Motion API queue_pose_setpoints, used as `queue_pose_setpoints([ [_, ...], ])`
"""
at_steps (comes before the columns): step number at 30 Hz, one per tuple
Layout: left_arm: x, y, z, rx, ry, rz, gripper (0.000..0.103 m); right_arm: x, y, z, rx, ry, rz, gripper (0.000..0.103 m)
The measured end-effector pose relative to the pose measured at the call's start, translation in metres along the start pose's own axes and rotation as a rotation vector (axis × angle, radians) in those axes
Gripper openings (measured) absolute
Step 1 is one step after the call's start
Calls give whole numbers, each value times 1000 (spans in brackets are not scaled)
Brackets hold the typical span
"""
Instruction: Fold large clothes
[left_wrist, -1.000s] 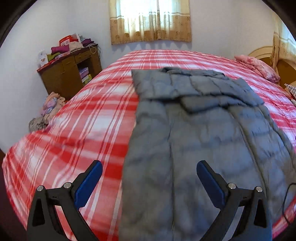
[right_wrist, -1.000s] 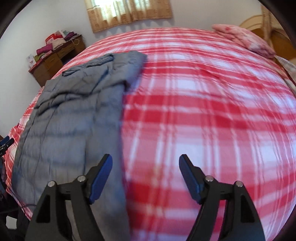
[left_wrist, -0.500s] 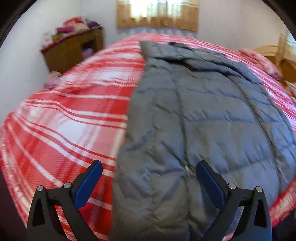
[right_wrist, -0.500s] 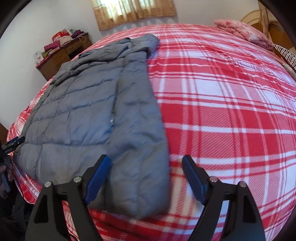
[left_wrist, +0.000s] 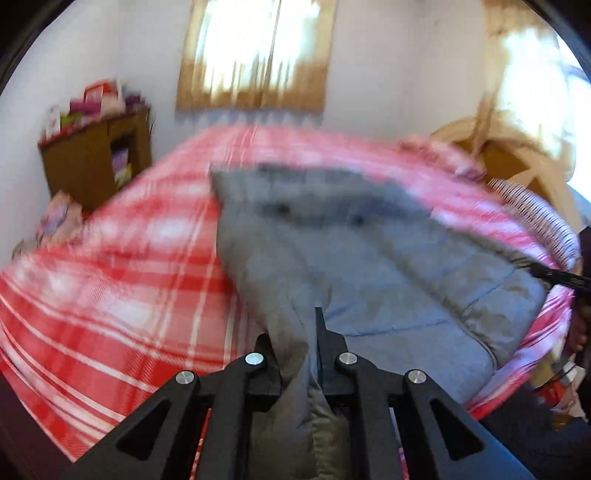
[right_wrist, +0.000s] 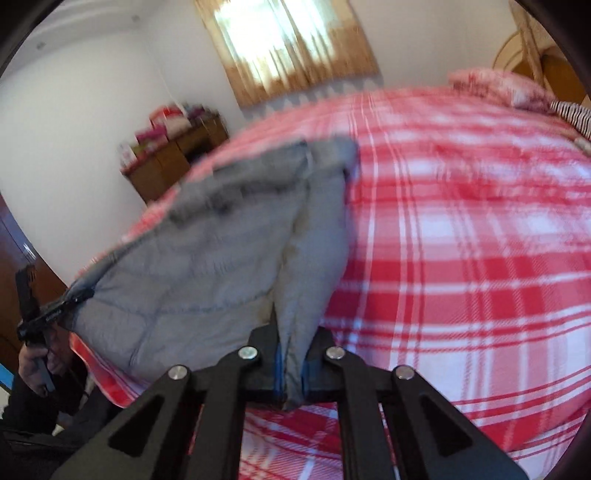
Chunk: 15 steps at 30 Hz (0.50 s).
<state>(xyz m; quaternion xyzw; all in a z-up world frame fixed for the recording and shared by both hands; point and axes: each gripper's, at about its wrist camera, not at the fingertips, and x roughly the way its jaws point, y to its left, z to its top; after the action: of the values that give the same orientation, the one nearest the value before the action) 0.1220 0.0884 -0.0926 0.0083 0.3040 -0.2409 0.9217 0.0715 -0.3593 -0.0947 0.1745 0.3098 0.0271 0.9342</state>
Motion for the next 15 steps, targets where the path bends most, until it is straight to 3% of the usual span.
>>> queue_pose_setpoints([
  [4,-68,-8,30,3,-134,-40,8,-63,18,25,-10,-158,49,9],
  [7,-73,-5,47,20,-165,-3,8,-79,26,51,-13,-241,73,9],
  [9,-47,3,59,32,-147,32,8,-59,27,71,-27,-253,60,9],
  [15,79,41,93,4,-73,136,13,61,-8,134,57,-190,-16,9],
])
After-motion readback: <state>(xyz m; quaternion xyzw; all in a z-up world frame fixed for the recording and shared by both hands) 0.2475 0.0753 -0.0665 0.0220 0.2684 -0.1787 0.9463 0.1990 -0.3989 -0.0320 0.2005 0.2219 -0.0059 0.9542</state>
